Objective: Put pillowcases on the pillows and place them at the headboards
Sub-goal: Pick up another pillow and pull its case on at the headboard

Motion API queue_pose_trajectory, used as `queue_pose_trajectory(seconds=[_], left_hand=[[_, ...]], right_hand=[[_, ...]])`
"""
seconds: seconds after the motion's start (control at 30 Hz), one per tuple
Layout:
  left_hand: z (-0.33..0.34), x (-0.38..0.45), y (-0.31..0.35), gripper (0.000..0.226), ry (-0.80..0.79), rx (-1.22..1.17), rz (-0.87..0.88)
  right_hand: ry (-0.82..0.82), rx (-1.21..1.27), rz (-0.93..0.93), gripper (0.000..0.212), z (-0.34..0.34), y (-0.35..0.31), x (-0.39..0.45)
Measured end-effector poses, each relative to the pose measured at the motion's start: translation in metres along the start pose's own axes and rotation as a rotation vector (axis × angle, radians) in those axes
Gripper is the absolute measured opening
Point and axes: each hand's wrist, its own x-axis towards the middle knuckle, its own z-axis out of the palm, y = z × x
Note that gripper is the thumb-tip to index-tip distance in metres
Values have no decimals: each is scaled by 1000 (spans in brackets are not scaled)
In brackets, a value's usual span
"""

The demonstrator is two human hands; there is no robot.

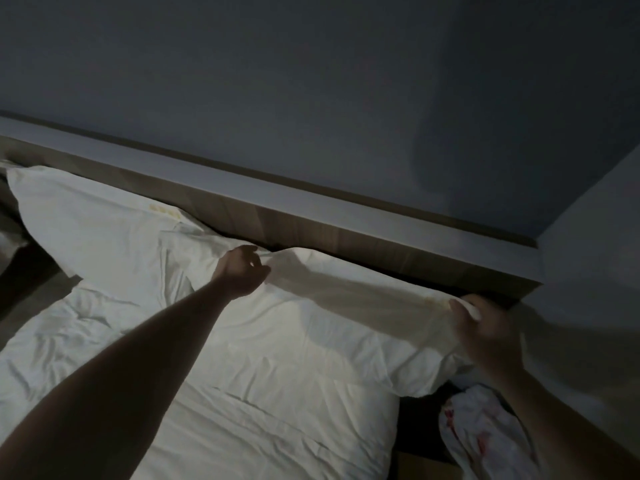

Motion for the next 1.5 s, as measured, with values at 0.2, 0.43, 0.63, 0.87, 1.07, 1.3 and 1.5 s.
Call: queue_pose_trajectory(seconds=[0.2,0.43,0.63,0.87,1.07,1.3,1.5], left_hand=[[-3,-2,-11,28,39,-26,-6],[-23,23,11,27,155,-53,64],[-11,43,34,27,105,-19,93],[-1,45,32,29,95,34,132],[-2,47,29,27,39,-37,146],[4,42,21,32,57,-125,199],[15,17,27,41,55,-120,174]], right_hand=[[18,14,34,27,2,-6,2],[44,107,36,32,-6,-15,-11],[137,-7,64,36,0,5,-3],[196,-224,-21,39,6,25,25],[276,-258,14,42,6,29,17],[343,-103,126,34,11,16,7],[338,-107,328,30,26,22,14]])
